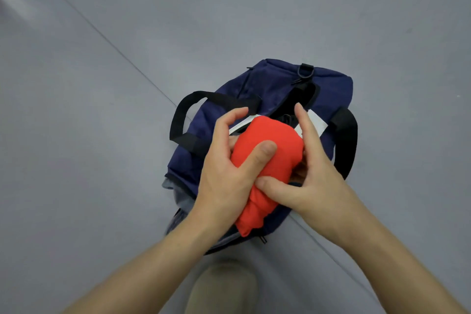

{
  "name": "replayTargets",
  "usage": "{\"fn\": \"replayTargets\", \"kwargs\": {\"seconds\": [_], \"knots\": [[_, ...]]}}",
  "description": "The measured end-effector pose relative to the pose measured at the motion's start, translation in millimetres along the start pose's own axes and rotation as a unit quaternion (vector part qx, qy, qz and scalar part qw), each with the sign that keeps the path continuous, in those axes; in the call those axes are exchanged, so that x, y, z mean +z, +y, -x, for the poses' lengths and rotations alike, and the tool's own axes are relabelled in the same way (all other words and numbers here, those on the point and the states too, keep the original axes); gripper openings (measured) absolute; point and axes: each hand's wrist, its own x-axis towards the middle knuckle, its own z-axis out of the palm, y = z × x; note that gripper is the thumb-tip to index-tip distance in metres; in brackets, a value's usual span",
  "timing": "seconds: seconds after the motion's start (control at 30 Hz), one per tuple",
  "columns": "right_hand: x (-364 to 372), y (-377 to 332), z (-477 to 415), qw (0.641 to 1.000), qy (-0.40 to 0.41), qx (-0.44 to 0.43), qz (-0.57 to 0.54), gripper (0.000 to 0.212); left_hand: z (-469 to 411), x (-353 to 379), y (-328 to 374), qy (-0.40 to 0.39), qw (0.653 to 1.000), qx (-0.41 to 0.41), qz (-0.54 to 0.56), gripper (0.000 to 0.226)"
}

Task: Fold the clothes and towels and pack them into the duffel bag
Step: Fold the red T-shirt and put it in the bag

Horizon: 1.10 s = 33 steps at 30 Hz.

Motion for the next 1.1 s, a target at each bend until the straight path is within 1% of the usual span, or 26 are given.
{"fn": "replayTargets", "kwargs": {"seconds": [0.03,0.07,0.1,0.17,0.23,0.3,0.37,0.43,0.47,0.5,0.53,0.6,0.63,0.67,0.73,0.77,0.83,0.87,0.9,0.97,1.0,1.03,1.1], "knots": [[3.8,3.0,0.1,1.0,0.012,0.0,-0.002,0.108,2.8,-2.4,-5.6,-0.001,1.0,0.004,-0.019,0.07],[6.3,7.5,1.1,1.0,0.024,0.002,-0.013,0.105,5.5,-6.6,-12.5,-0.024,0.999,0.0,-0.029,0.077],[8.3,12.2,2.7,0.999,0.035,0.004,-0.029,0.103,7.4,-12.4,-20.3,-0.066,0.997,-0.017,-0.023,0.084],[13.3,21.6,6.3,0.997,0.042,0.018,-0.067,0.103,10.8,-26.9,-33.9,-0.158,0.982,-0.094,0.05,0.094],[21.0,27.7,7.4,0.996,0.028,0.045,-0.074,0.102,15.0,-41.7,-41.9,-0.196,0.959,-0.17,0.113,0.096],[26.5,34.8,4.3,0.999,0.013,0.05,-0.012,0.093,16.3,-50.9,-49.2,-0.168,0.959,-0.192,0.126,0.1],[27.9,35.4,-1.1,0.992,0.007,0.043,0.116,0.084,13.4,-55.0,-54.4,-0.118,0.969,-0.184,0.118,0.098],[24.1,33.5,-4.8,0.974,0.013,0.042,0.223,0.079,4.0,-55.7,-57.9,-0.082,0.977,-0.17,0.099,0.082],[21.8,34.5,-5.6,0.966,0.016,0.036,0.257,0.072,-2.7,-56.4,-60.3,-0.057,0.982,-0.163,0.079,0.075],[19.4,35.1,-6.8,0.96,0.014,0.034,0.279,0.063,-9.7,-58.2,-62.6,-0.031,0.986,-0.152,0.052,0.074],[16.2,37.5,-9.3,0.958,0.007,0.045,0.283,0.06,-16.4,-59.7,-66.0,-0.012,0.99,-0.137,0.018,0.077],[9.9,41.9,-18.4,0.961,-0.024,0.096,0.259,0.075,-24.8,-59.0,-72.6,-0.008,0.991,-0.115,-0.061,0.081],[8.1,42.8,-23.9,0.957,-0.039,0.125,0.259,0.08,-25.2,-56.9,-76.5,-0.009,0.991,-0.111,-0.081,0.08],[7.5,43.9,-29.1,0.95,-0.047,0.141,0.276,0.079,-25.3,-53.1,-79.2,-0.006,0.99,-0.11,-0.086,0.077],[8.5,45.8,-38.0,0.927,-0.05,0.138,0.345,0.072,-25.7,-44.5,-80.1,-0.001,0.99,-0.112,-0.089,0.073],[8.4,46.9,-40.2,0.907,-0.042,0.131,0.399,0.065,-26.2,-42.6,-81.8,-0.003,0.989,-0.114,-0.095,0.073],[5.4,49.4,-39.9,0.867,0.012,0.111,0.485,0.047,-26.7,-44.1,-84.8,-0.015,0.987,-0.117,-0.108,0.073],[2.0,51.3,-36.5,0.861,0.032,0.1,0.498,0.045,-27.4,-45.1,-85.6,-0.021,0.986,-0.119,-0.111,0.072],[-1.1,51.9,-33.3,0.862,0.028,0.089,0.498,0.051,-27.6,-46.1,-86.5,-0.025,0.986,-0.12,-0.11,0.072],[-4.6,55.4,-35.1,0.873,-0.017,0.079,0.482,0.067,-27.2,-47.5,-87.1,-0.022,0.987,-0.124,-0.097,0.072],[-4.8,56.8,-38.0,0.873,-0.037,0.083,0.48,0.071,-26.5,-47.3,-86.4,-0.018,0.988,-0.127,-0.09,0.071],[-4.1,58.3,-41.9,0.868,-0.047,0.092,0.485,0.073,-26.4,-47.1,-85.9,-0.015,0.988,-0.128,-0.086,0.071],[-4.9,59.9,-50.7,0.86,-0.034,0.105,0.498,0.069,-27.0,-46.0,-85.8,-0.024,0.988,-0.128,-0.085,0.07]]}}
